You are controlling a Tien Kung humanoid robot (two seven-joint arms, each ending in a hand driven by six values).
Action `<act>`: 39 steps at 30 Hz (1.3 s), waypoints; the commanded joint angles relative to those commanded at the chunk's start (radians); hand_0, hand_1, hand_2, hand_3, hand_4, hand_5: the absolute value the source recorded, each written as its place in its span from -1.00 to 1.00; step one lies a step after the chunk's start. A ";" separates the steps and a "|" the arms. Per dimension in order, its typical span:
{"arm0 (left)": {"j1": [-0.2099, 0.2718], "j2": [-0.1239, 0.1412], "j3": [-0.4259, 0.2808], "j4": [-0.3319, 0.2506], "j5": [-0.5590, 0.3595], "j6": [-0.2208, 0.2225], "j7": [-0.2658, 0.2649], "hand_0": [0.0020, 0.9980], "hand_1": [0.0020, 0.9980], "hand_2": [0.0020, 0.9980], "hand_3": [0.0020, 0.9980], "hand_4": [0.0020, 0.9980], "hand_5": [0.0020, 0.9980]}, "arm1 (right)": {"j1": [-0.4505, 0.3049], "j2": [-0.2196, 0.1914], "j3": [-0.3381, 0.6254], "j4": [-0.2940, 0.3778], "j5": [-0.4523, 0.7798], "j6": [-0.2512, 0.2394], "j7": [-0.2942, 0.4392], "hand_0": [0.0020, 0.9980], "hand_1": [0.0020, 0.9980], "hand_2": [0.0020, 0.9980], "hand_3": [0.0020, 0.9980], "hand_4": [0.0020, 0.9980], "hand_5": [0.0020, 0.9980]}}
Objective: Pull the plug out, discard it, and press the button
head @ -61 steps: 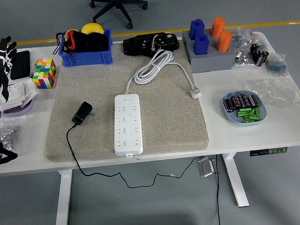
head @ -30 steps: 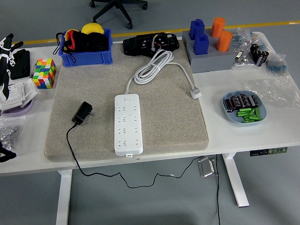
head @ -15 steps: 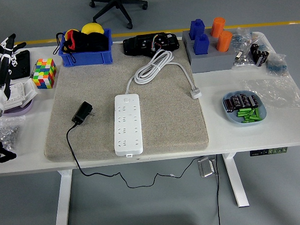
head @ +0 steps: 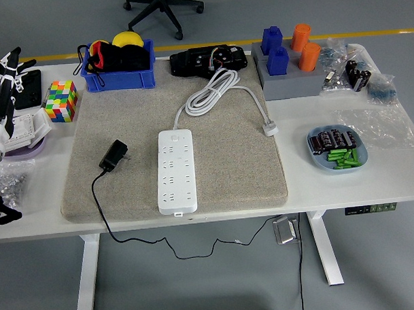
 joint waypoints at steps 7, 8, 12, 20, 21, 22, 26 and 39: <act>-0.003 -0.001 -0.003 0.000 -0.001 -0.001 0.001 0.61 0.53 0.64 0.95 0.74 1.00 | 0.002 -0.001 0.002 0.001 0.000 -0.001 0.000 0.57 0.49 0.49 0.49 0.59 0.57; -0.003 -0.001 -0.004 0.000 -0.001 -0.002 0.001 0.59 0.48 0.56 0.94 0.73 1.00 | 0.002 -0.001 0.002 0.002 0.000 -0.001 0.000 0.57 0.49 0.49 0.49 0.59 0.57; -0.003 -0.002 -0.006 0.000 -0.003 -0.002 0.002 0.59 0.48 0.56 0.94 0.73 1.00 | 0.000 0.000 0.003 0.002 0.000 0.000 0.000 0.57 0.49 0.49 0.49 0.59 0.57; 0.000 -0.004 -0.017 -0.004 -0.004 -0.003 0.002 0.58 0.43 0.49 0.94 0.73 1.00 | -0.003 -0.003 0.010 0.004 -0.001 -0.001 0.000 0.57 0.49 0.49 0.49 0.59 0.57; 0.000 -0.004 -0.018 -0.004 -0.004 -0.003 0.002 0.58 0.43 0.49 0.94 0.73 1.00 | -0.003 -0.003 0.011 0.004 -0.001 -0.001 0.000 0.57 0.49 0.49 0.49 0.59 0.57; 0.000 -0.004 -0.020 -0.005 -0.004 -0.003 0.002 0.58 0.43 0.49 0.94 0.73 1.00 | -0.003 -0.004 0.011 0.004 -0.001 -0.001 0.000 0.57 0.49 0.49 0.49 0.59 0.57; 0.001 -0.006 -0.027 -0.005 -0.005 -0.003 0.002 0.57 0.43 0.48 0.94 0.73 1.00 | -0.001 -0.004 0.017 0.005 -0.002 -0.001 0.000 0.57 0.49 0.49 0.49 0.59 0.57; 0.008 -0.014 -0.046 -0.013 -0.007 -0.003 0.006 0.56 0.41 0.46 0.94 0.72 1.00 | -0.010 0.008 0.048 0.007 -0.009 0.000 -0.001 0.57 0.49 0.49 0.49 0.59 0.58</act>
